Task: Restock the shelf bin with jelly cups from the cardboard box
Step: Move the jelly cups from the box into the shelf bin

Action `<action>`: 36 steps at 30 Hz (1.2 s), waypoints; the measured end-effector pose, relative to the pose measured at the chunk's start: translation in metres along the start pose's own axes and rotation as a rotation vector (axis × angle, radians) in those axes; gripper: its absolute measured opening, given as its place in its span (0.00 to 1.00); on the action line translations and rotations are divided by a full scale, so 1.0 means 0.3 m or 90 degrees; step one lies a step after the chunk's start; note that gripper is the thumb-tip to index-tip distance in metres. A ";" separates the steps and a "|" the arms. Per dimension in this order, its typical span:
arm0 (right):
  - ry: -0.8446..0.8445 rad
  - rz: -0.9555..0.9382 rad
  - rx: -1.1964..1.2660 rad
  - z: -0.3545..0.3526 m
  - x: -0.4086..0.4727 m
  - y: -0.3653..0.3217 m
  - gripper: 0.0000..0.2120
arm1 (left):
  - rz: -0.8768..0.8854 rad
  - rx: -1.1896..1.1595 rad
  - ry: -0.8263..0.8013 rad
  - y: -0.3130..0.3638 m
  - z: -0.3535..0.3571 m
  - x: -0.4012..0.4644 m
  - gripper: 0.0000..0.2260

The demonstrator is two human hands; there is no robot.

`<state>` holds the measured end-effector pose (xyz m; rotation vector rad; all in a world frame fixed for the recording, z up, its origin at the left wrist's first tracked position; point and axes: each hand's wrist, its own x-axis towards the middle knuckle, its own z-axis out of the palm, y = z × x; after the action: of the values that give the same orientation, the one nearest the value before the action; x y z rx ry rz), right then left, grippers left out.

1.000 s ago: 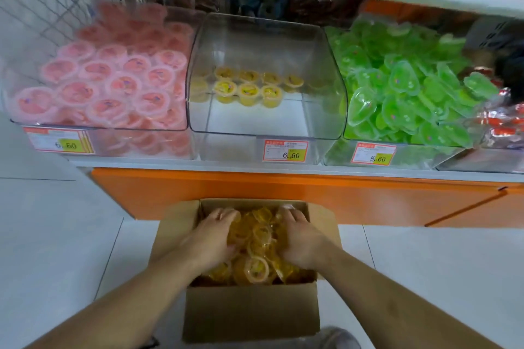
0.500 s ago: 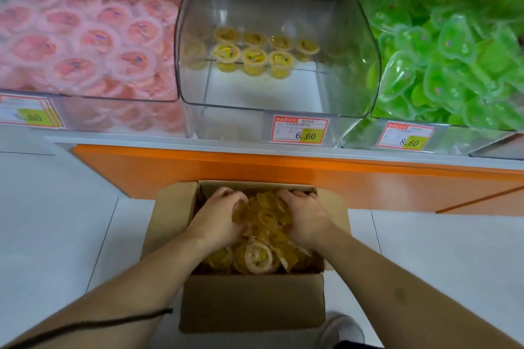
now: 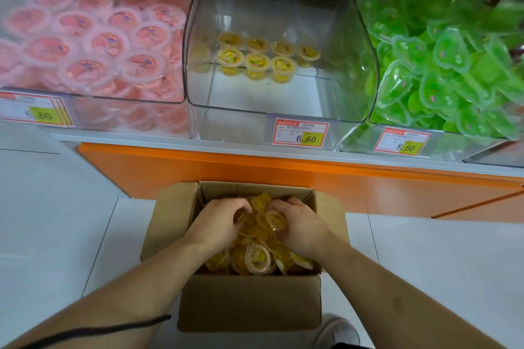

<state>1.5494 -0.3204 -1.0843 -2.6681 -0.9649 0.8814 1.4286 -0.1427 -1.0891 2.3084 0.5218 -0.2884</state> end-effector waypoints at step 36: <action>0.330 -0.224 -0.036 -0.876 -0.143 -0.362 0.30 | 0.170 0.209 0.345 0.541 -0.740 -0.130 0.21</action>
<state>1.6189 -0.2530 -0.8136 -2.4527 -1.2617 0.0821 1.4780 -0.1003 -0.8191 2.7453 0.4391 0.4234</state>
